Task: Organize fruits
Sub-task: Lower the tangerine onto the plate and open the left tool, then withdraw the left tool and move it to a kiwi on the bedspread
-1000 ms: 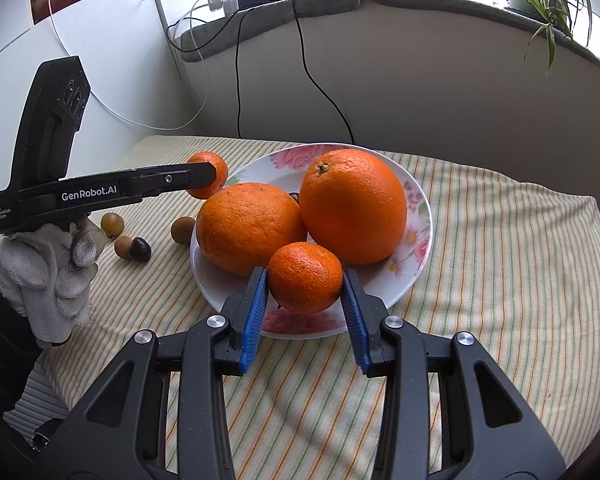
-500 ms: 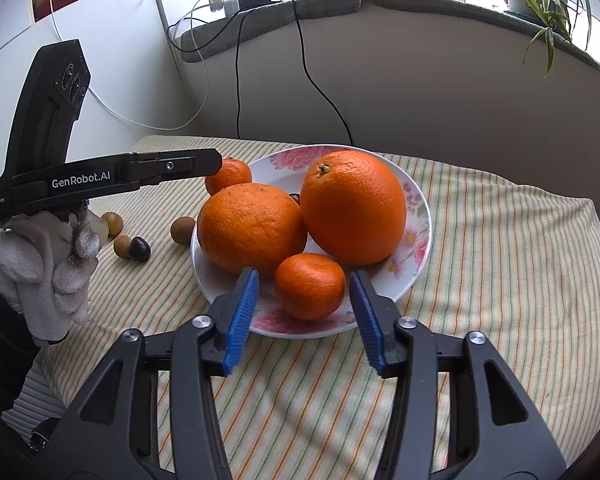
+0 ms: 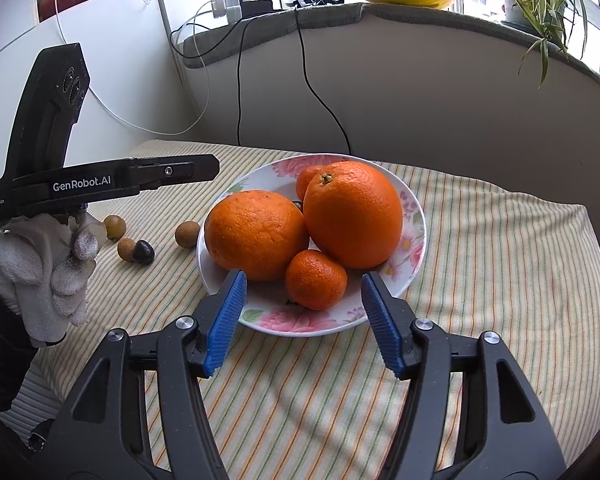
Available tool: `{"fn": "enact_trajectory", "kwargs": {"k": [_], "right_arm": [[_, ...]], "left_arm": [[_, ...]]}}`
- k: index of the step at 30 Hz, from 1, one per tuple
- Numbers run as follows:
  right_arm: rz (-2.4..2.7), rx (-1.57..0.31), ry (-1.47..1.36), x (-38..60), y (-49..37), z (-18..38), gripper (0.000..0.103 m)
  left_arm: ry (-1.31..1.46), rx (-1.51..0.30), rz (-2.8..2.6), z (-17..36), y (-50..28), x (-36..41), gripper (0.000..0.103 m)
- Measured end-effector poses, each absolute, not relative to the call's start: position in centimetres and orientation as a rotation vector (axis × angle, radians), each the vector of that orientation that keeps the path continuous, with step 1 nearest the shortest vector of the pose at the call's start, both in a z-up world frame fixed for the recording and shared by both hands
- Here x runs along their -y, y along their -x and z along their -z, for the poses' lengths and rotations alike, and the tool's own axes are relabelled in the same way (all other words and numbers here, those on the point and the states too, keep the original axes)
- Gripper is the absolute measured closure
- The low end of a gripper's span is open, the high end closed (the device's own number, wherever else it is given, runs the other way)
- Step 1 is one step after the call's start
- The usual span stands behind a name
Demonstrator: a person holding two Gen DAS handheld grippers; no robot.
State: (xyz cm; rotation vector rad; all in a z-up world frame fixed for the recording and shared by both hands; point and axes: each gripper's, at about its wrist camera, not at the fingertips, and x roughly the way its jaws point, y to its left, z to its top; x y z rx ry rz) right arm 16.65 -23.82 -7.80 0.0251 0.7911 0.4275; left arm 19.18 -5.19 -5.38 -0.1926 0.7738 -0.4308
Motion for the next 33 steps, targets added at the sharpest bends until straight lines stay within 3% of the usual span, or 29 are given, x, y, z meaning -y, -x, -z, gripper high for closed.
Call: {"fn": "enact_trajectory", "kwargs": {"k": [24,29,33], "right_arm": [[-0.436,-0.757,0.013,22.1,-14.2,5.7,0.031],[-0.444,-0.756,0.017,21.3,-13.6,5.6,0.021],[-0.459,-0.751,0.031,20.4,-13.1,5.5,0.021]], "left_arm": [[0.179,-0.710,0.405,3.0,-15.5,4.0,0.053],[0.143,-0.687,0.368,2.9,-14.2,3.4,0.041],[0.125,-0.680,0.330,3.2,-13.1,2.3,0.038]]}}
